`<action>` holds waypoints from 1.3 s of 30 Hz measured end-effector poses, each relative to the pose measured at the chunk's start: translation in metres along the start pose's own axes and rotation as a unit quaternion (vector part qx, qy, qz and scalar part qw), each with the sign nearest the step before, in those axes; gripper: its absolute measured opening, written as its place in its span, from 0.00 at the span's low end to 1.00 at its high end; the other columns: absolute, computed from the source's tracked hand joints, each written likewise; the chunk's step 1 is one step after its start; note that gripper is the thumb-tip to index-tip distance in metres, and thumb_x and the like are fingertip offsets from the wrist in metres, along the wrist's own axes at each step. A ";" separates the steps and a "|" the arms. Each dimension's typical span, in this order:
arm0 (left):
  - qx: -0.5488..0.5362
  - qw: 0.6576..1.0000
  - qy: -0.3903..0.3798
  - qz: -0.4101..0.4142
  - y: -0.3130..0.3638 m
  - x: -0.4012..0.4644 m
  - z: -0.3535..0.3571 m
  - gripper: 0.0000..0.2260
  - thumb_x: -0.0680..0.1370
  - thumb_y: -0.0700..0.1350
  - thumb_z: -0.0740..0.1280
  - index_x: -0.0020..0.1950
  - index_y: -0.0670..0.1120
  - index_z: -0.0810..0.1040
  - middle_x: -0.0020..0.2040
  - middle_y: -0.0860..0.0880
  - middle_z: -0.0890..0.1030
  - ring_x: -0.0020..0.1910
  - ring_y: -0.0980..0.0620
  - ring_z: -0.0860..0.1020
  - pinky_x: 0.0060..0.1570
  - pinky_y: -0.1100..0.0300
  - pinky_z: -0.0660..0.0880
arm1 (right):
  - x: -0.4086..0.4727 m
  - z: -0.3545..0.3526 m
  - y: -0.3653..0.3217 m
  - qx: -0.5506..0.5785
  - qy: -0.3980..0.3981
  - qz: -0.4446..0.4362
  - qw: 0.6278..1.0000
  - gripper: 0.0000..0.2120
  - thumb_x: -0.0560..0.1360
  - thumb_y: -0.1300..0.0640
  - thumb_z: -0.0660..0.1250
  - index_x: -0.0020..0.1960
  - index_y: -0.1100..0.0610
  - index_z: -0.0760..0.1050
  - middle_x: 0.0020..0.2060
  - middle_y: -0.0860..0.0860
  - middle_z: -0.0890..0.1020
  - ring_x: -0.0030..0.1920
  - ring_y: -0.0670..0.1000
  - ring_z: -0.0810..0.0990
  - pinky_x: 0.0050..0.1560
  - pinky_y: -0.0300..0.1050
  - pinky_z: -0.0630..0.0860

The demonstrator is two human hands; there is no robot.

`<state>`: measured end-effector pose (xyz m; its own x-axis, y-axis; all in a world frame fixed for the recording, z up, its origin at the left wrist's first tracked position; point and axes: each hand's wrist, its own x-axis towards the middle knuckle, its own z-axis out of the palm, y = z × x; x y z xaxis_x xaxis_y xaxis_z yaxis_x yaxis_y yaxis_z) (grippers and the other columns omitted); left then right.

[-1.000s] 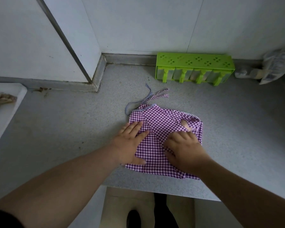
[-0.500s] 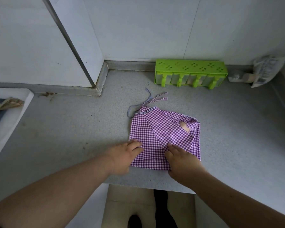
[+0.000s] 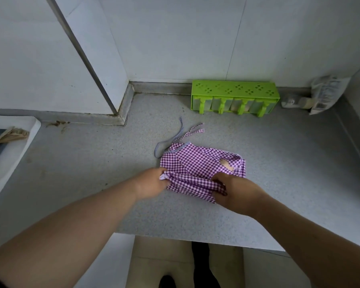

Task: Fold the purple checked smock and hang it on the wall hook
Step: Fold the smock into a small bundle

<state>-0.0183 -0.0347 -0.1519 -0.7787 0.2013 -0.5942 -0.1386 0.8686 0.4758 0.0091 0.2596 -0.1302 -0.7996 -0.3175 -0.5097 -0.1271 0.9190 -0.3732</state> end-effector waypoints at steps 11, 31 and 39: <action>-0.156 0.981 -0.015 -0.114 0.044 0.018 -0.021 0.21 0.88 0.52 0.58 0.80 0.49 0.68 0.73 0.50 0.75 0.74 0.46 0.73 0.66 0.57 0.68 | 0.030 -0.074 0.023 0.001 -0.027 0.004 1.000 0.24 0.81 0.43 0.63 0.75 0.48 0.70 0.72 0.50 0.75 0.68 0.51 0.76 0.68 0.47 0.71; -0.175 0.958 0.028 -0.225 0.027 0.051 0.000 0.25 0.89 0.54 0.53 0.85 0.47 0.59 0.81 0.44 0.68 0.78 0.42 0.69 0.76 0.49 0.65 | 0.116 -0.048 0.003 -0.186 0.079 -0.078 0.976 0.18 0.84 0.46 0.58 0.71 0.50 0.73 0.67 0.50 0.76 0.71 0.54 0.71 0.76 0.55 0.63; -0.139 0.973 0.000 -0.185 0.021 0.047 -0.006 0.25 0.89 0.56 0.53 0.85 0.48 0.59 0.81 0.44 0.68 0.78 0.43 0.69 0.73 0.50 0.67 | 0.128 -0.037 -0.012 -0.224 0.106 0.024 0.969 0.12 0.82 0.57 0.55 0.62 0.53 0.71 0.56 0.54 0.80 0.60 0.58 0.76 0.67 0.57 0.70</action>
<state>-0.0618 -0.0094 -0.1660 -0.6441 -0.1028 -0.7580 -0.5698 0.7256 0.3858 -0.1133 0.2169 -0.1627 -0.9076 -0.2604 -0.3292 -0.2903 0.9559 0.0442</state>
